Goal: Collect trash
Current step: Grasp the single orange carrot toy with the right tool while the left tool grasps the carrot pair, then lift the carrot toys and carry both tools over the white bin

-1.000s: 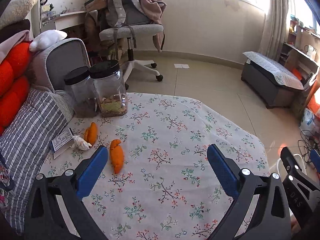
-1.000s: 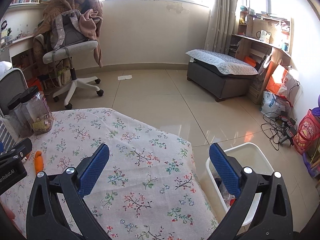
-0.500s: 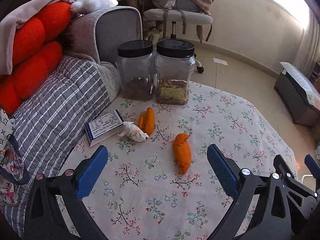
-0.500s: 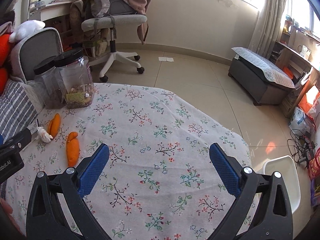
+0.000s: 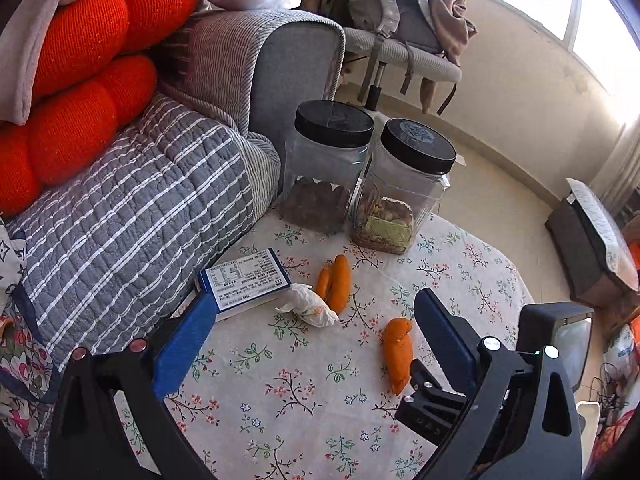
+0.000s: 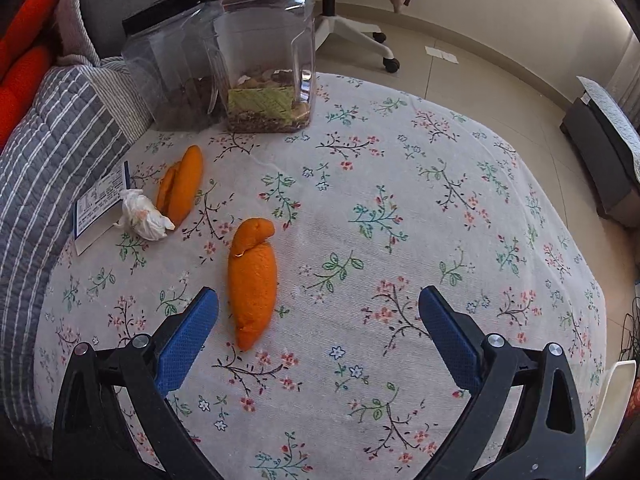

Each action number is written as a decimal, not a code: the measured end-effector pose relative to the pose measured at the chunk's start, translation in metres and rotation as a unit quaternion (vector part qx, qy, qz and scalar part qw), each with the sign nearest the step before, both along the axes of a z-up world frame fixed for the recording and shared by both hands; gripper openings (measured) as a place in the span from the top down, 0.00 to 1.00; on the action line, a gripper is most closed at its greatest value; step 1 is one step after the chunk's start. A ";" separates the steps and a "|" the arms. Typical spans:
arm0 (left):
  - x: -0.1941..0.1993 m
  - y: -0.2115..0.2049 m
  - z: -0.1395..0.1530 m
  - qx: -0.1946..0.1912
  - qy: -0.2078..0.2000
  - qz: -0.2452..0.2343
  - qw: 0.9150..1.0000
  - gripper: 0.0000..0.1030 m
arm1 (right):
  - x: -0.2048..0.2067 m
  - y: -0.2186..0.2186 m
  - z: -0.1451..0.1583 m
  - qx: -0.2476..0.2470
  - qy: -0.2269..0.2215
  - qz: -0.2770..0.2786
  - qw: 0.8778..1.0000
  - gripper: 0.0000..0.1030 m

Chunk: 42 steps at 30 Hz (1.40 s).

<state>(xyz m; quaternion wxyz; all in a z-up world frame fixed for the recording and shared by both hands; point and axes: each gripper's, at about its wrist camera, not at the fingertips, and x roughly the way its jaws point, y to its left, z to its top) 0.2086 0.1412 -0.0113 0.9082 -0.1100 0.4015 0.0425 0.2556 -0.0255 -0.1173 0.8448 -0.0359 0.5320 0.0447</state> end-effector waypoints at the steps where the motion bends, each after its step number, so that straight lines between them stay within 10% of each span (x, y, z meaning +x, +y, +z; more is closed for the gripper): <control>1: 0.004 0.003 0.000 -0.005 0.001 -0.003 1.000 0.06 | 0.003 0.006 -0.005 0.000 0.005 0.009 1.000 0.07; 4: 0.019 0.009 -0.005 -0.026 0.020 -0.014 0.999 0.07 | 0.012 0.022 -0.016 -0.014 0.017 0.033 0.999 0.10; 10: 0.048 0.012 -0.027 -0.051 0.069 -0.034 0.996 0.07 | 0.025 0.034 -0.028 -0.006 0.035 0.050 0.998 0.48; 12: 0.057 0.010 -0.036 -0.056 0.084 -0.042 0.994 0.06 | 0.024 0.030 -0.024 0.010 0.034 0.047 0.998 0.75; 35: 0.156 -0.032 -0.143 0.083 0.201 -0.125 0.968 0.08 | -0.033 -0.049 -0.017 0.113 0.033 -0.007 0.993 0.79; 40: 0.149 -0.039 -0.142 0.089 0.190 -0.150 0.966 0.34 | -0.029 -0.056 -0.019 0.117 0.032 -0.015 0.993 0.79; 42: 0.145 -0.043 -0.140 0.090 0.189 -0.158 0.965 0.60 | -0.030 -0.058 -0.017 0.117 0.030 -0.016 0.993 0.79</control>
